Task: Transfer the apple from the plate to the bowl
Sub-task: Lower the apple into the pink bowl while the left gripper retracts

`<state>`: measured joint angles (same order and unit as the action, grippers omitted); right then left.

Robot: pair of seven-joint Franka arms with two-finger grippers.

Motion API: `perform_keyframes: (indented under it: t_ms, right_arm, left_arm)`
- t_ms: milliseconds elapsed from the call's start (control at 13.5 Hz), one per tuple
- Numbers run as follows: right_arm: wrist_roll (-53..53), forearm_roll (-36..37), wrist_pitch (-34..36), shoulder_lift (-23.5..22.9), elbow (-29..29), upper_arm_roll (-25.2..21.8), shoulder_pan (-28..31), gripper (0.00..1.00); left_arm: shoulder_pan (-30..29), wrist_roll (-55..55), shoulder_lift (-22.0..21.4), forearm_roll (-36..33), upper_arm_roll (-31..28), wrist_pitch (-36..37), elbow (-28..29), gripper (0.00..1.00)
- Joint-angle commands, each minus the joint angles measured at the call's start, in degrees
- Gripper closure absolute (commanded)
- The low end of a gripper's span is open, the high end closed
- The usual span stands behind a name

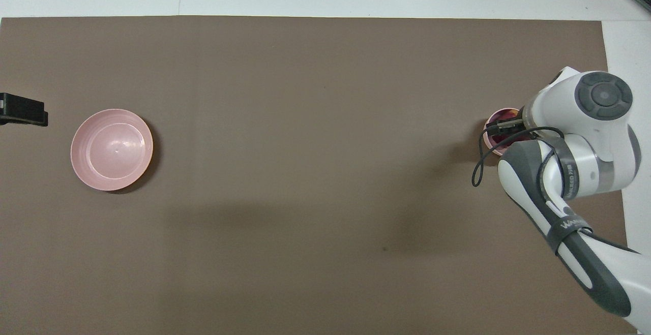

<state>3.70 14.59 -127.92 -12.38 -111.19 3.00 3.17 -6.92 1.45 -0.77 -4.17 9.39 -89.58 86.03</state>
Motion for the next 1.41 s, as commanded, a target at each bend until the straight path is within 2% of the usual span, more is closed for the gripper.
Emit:
perform_keyframes:
  t_ms: [0, 222, 519, 593, 741, 815, 963, 1185, 1333]
  right_arm:
    - [0.3, -4.3, 5.8, 4.6, 0.9, 0.3, -0.2, 0.00]
    - [0.3, -9.4, 14.7, 7.9, 4.8, 0.3, -0.4, 0.00]
    - [1.7, -11.3, 20.8, 12.6, 4.2, 2.1, -0.5, 0.00]
    - [3.4, -11.3, 22.1, 13.1, 4.1, 2.8, -0.8, 0.00]
    - [7.8, -11.3, 22.5, 14.4, 2.7, 3.3, -3.4, 0.00]
    - [10.1, -11.4, 22.6, 15.1, 1.9, 3.3, -5.2, 0.00]
    - [14.9, -11.4, 23.2, 15.5, 1.9, 3.3, -7.9, 0.00]
    - [15.6, -14.7, 25.6, 16.1, 6.4, 3.1, -7.9, 0.00]
    - [14.0, -16.0, 30.2, 17.4, 10.4, 1.8, -7.7, 0.00]
  left_arm:
    - [-0.2, -0.6, 0.3, -0.3, 0.2, 3.2, -2.3, 0.00]
    - [-0.3, -1.2, -1.0, -0.3, -0.1, 4.0, -0.5, 0.00]
    - [-0.5, -1.1, -1.2, 0.6, -0.2, 4.3, -0.5, 0.00]
    - [0.4, -1.2, -0.6, 1.7, -1.0, 5.3, -0.9, 0.00]
    - [7.4, -1.1, -0.4, 1.8, -7.8, 6.7, -1.5, 0.00]
    - [8.4, -1.2, -0.5, 1.9, -9.5, 6.4, -1.7, 0.00]
    - [9.3, -1.1, -1.1, 1.9, -9.6, 4.2, -1.1, 0.00]
    - [9.5, -1.4, -1.2, 2.0, -9.5, 2.7, -0.6, 0.00]
    - [8.7, -2.1, -1.2, 6.4, -9.6, 2.7, -0.5, 0.00]
